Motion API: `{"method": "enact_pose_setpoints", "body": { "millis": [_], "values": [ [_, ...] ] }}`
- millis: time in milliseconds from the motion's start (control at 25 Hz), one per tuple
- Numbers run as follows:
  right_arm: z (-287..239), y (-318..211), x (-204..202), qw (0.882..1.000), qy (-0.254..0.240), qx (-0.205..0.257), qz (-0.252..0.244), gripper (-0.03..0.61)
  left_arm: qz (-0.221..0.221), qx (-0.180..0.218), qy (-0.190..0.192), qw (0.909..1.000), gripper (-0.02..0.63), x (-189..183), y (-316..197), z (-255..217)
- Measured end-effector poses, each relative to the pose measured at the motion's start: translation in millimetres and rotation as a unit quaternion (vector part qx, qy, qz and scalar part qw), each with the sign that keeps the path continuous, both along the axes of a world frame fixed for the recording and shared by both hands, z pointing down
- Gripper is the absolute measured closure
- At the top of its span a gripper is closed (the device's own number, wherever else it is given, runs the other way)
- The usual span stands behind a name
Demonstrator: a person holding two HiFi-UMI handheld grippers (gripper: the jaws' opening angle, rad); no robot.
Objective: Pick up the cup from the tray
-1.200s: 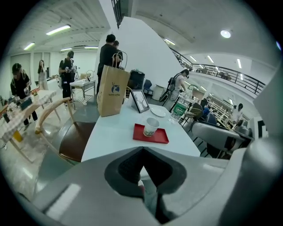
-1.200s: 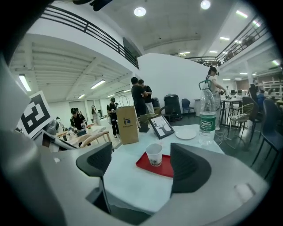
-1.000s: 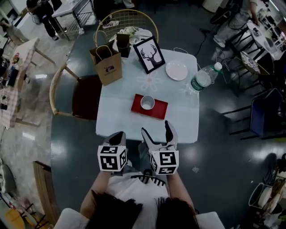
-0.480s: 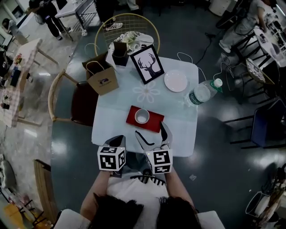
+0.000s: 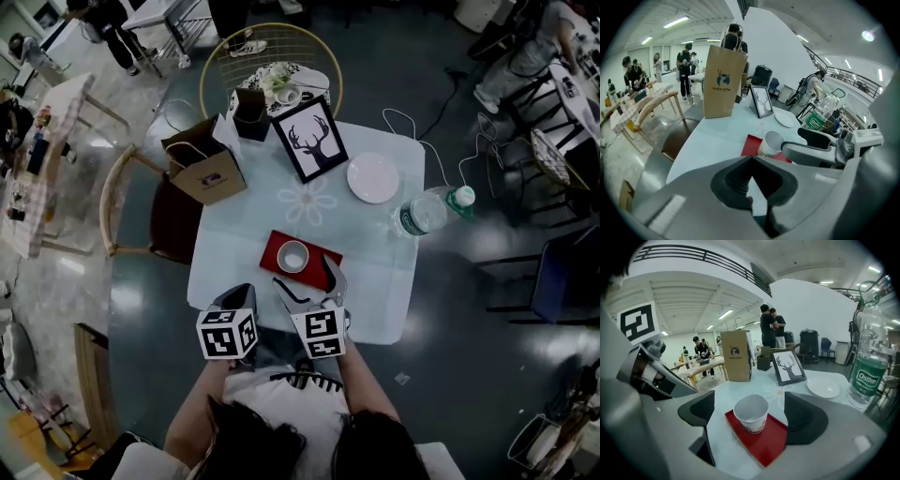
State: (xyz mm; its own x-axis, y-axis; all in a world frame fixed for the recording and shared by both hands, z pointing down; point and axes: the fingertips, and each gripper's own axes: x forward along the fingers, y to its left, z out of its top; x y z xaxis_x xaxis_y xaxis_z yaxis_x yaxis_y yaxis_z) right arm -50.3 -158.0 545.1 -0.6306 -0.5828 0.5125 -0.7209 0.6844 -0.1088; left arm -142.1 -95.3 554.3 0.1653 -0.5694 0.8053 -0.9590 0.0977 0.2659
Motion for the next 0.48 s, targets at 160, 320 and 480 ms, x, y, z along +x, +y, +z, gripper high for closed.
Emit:
{"method": "enact_pose_setpoints", "body": {
  "millis": [160,320,480],
  "values": [
    [22,-6,-1,1.000,0.017,-0.013,-0.013,0.101,0.010,-0.002,-0.001,1.0000,0.614,6,-6,2],
    [39,-11,-6,0.999,0.028,-0.020,-0.035,0.101,0.018,-0.005,0.004,0.9998,0.614,7,-8,10],
    [54,-15,-10,0.997,0.043,-0.021,-0.054,0.101,0.020,-0.008,-0.007,0.9997,0.614,4,-13,18]
  ]
}}
